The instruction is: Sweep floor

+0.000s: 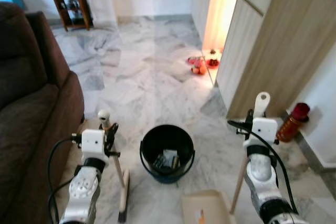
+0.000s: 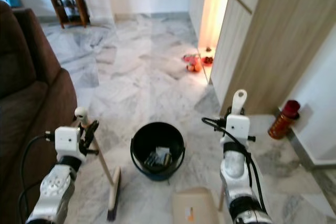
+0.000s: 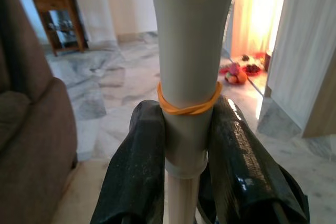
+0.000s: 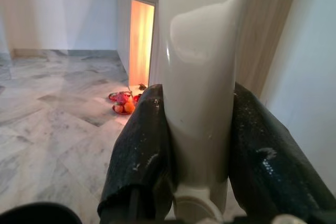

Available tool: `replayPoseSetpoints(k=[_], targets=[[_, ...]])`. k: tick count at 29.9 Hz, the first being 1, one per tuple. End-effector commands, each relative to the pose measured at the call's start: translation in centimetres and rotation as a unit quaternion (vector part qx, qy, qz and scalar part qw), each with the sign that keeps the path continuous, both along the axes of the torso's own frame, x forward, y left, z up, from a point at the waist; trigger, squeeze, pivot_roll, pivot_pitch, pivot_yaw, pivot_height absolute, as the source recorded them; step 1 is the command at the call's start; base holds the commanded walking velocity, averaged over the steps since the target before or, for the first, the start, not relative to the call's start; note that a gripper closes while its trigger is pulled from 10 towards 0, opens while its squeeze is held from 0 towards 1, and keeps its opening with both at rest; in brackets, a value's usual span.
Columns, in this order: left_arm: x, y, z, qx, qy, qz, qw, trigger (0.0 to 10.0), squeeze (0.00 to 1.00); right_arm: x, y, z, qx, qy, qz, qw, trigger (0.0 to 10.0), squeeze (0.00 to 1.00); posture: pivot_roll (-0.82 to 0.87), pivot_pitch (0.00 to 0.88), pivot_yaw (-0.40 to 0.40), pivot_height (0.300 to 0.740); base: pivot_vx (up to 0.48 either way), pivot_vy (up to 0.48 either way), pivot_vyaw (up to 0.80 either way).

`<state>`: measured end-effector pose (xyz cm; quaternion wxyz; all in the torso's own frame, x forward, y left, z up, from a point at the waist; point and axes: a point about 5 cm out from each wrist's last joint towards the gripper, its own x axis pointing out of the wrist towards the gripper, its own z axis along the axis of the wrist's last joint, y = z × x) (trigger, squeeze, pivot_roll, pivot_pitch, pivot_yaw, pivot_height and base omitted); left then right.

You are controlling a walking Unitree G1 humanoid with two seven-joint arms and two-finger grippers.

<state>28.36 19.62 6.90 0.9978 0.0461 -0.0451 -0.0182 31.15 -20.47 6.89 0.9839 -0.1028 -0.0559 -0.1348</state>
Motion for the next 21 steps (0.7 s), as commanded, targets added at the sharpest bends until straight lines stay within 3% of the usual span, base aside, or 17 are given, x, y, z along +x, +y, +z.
replayPoseSetpoints(k=[1, 17, 21], targets=[[0.15, -0.28, 0.49, 0.003, -0.015, -0.007, 1.0, 10.0, 0.0, 0.27, 0.01, 0.47, -0.003, -0.009, 0.003, 1.0, 10.0, 0.0, 0.12, 0.0, 0.005, 0.74, -0.341, 0.0, 0.0], [0.39, -0.51, 0.57, 0.003, -0.015, -0.011, 1.0, 10.0, 0.0, 0.32, 0.14, 0.53, -0.003, -0.011, 0.01, 1.0, 10.0, 0.0, 0.11, 0.0, 0.004, 0.74, -0.333, 0.0, 0.0], [0.64, -0.17, 0.65, 0.005, -0.016, 0.003, 1.0, 10.0, 0.0, 0.31, 0.32, 0.44, -0.002, -0.009, 0.016, 1.0, 10.0, 0.0, 0.1, 0.0, 0.005, 0.74, 0.0, 0.0, 0.0]])
